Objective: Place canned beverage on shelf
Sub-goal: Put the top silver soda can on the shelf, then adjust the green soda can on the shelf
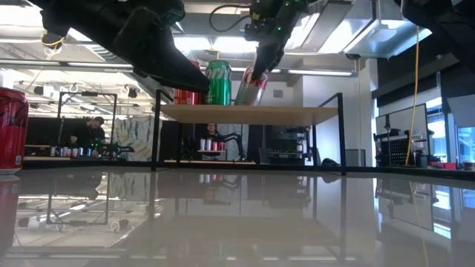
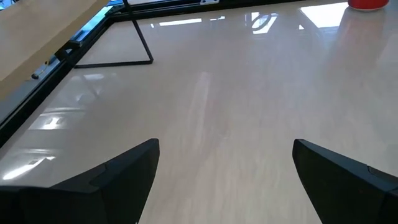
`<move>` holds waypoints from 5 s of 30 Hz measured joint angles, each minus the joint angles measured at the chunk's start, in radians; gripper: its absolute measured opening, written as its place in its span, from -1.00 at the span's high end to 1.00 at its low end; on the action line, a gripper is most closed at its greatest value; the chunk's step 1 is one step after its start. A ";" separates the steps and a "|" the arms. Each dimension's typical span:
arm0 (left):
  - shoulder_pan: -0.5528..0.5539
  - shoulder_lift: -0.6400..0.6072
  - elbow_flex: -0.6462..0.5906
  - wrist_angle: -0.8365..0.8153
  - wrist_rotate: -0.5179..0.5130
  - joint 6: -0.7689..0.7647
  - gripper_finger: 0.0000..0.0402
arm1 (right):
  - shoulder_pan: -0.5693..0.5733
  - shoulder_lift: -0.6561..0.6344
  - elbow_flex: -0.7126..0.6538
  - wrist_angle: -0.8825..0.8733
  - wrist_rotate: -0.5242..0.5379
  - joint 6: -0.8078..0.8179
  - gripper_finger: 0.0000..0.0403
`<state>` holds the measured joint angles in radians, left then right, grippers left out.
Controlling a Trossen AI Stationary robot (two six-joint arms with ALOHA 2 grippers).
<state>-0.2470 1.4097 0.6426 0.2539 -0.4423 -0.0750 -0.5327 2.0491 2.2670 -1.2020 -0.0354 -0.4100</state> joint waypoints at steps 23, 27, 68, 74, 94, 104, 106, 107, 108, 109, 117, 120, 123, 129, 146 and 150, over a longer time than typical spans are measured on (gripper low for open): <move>-0.001 0.000 0.000 0.000 0.018 -0.001 -0.79 | 0.002 -0.002 -0.005 0.074 0.026 -0.041 -0.69; -0.001 0.000 0.000 0.000 0.018 -0.001 -0.79 | 0.002 -0.002 -0.005 0.081 0.025 -0.041 -0.69; 0.000 0.000 0.000 -0.011 0.018 0.009 -0.79 | -0.033 -0.536 -0.856 0.602 0.025 0.065 0.24; 0.005 0.000 0.000 -0.010 0.014 0.008 -0.79 | -0.037 -0.570 -1.093 0.863 0.016 0.072 0.30; 0.016 0.000 0.000 -0.007 0.013 0.033 -0.79 | -0.037 -0.509 -1.196 1.215 -0.037 0.097 0.30; 0.016 0.000 0.000 -0.007 0.013 0.034 -0.79 | -0.037 -0.463 -1.196 1.328 -0.033 0.092 0.30; 0.016 0.000 0.000 -0.007 0.014 0.035 -0.79 | -0.037 -0.453 -1.196 1.343 -0.037 0.092 0.30; 0.016 0.000 0.000 -0.007 0.013 0.035 -0.79 | -0.037 -0.447 -1.196 1.355 -0.037 0.092 0.30; 0.016 0.000 0.000 -0.007 0.014 0.035 -0.79 | -0.037 -0.444 -1.196 1.366 -0.036 0.092 0.30; 0.016 0.000 0.000 -0.007 0.014 0.035 -0.79 | -0.037 -0.443 -1.196 1.367 -0.036 0.091 0.30; 0.016 0.000 0.000 -0.007 0.013 0.035 -0.79 | -0.037 -0.442 -1.196 1.413 -0.036 0.091 0.30; 0.016 0.000 0.000 -0.007 0.014 0.035 -0.79 | -0.037 -0.432 -1.196 1.435 -0.040 0.091 0.30; 0.016 0.000 0.000 -0.007 0.014 0.035 -0.79 | -0.037 -0.422 -1.196 1.443 -0.045 0.086 0.30; 0.016 0.000 0.000 -0.007 0.014 0.035 -0.79 | -0.034 -0.441 -1.197 1.386 -0.042 0.106 0.30; 0.016 0.000 0.000 -0.008 0.014 0.043 -0.79 | 0.143 -0.443 -1.196 1.532 0.016 0.065 0.30; 0.016 0.000 0.000 -0.008 0.014 0.043 -0.79 | 0.139 -0.421 -1.196 1.554 0.018 0.063 0.30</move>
<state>-0.2310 1.4097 0.6426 0.2462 -0.4282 -0.0322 -0.3941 1.6280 1.0710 0.3521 -0.0173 -0.3470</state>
